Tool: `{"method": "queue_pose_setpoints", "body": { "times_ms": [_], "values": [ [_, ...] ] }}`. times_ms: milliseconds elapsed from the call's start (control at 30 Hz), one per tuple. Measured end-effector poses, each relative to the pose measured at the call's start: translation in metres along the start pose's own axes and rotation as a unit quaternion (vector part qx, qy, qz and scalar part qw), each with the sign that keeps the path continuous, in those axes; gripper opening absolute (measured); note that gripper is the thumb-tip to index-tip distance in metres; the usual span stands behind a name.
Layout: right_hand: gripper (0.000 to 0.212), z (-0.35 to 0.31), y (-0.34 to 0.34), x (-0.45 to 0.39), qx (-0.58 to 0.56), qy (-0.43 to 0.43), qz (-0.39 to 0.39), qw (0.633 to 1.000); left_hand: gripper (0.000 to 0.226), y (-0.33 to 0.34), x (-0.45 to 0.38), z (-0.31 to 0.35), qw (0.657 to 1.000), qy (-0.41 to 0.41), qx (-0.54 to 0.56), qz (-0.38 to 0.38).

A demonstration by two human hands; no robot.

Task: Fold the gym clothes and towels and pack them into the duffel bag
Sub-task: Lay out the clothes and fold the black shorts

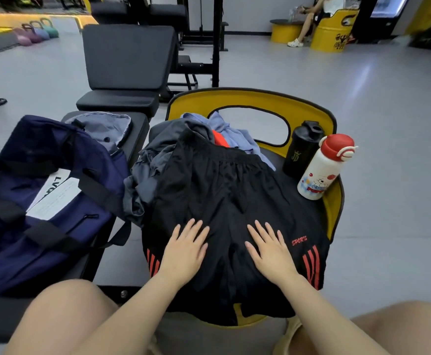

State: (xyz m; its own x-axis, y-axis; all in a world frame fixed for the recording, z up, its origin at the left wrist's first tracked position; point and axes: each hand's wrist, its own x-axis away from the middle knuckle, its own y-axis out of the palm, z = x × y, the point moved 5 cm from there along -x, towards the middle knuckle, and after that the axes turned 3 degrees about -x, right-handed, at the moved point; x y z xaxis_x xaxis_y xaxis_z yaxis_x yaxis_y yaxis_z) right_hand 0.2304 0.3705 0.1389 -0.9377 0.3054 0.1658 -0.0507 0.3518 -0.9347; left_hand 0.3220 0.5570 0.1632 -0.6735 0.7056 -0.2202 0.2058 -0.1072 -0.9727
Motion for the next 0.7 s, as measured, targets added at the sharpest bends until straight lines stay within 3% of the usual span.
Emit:
{"method": "queue_pose_setpoints", "body": {
  "times_ms": [67,133,267,333,433,533,700],
  "values": [
    [0.057,-0.007,-0.008,0.000,-0.028,-0.002,0.018,0.999,0.030,-0.021,-0.011,-0.016,0.994,-0.060,0.062,0.072],
    [0.056,-0.019,-0.020,-0.005,-0.056,-0.018,0.045,0.997,0.036,-0.039,-0.022,-0.037,0.975,-0.139,0.136,0.105],
    [0.053,-0.059,-0.048,-0.032,-0.141,-0.054,0.077,0.986,0.042,-0.060,-0.044,-0.079,0.919,-0.259,0.273,0.116],
    [0.051,-0.082,-0.060,-0.050,-0.199,-0.069,0.084,0.974,0.048,-0.063,-0.061,-0.094,0.898,-0.287,0.324,0.078],
    [0.046,-0.118,-0.080,-0.080,-0.287,-0.087,0.113,0.947,0.058,-0.064,-0.085,-0.107,0.872,-0.316,0.373,-0.010],
    [0.047,-0.148,-0.094,-0.112,-0.361,-0.054,0.118,0.923,0.050,-0.067,-0.094,-0.113,0.879,-0.328,0.340,-0.055],
    [0.041,-0.173,-0.093,-0.148,-0.423,0.051,0.078,0.901,0.033,-0.071,-0.096,-0.098,0.891,-0.257,0.372,-0.023]
  ]
}}
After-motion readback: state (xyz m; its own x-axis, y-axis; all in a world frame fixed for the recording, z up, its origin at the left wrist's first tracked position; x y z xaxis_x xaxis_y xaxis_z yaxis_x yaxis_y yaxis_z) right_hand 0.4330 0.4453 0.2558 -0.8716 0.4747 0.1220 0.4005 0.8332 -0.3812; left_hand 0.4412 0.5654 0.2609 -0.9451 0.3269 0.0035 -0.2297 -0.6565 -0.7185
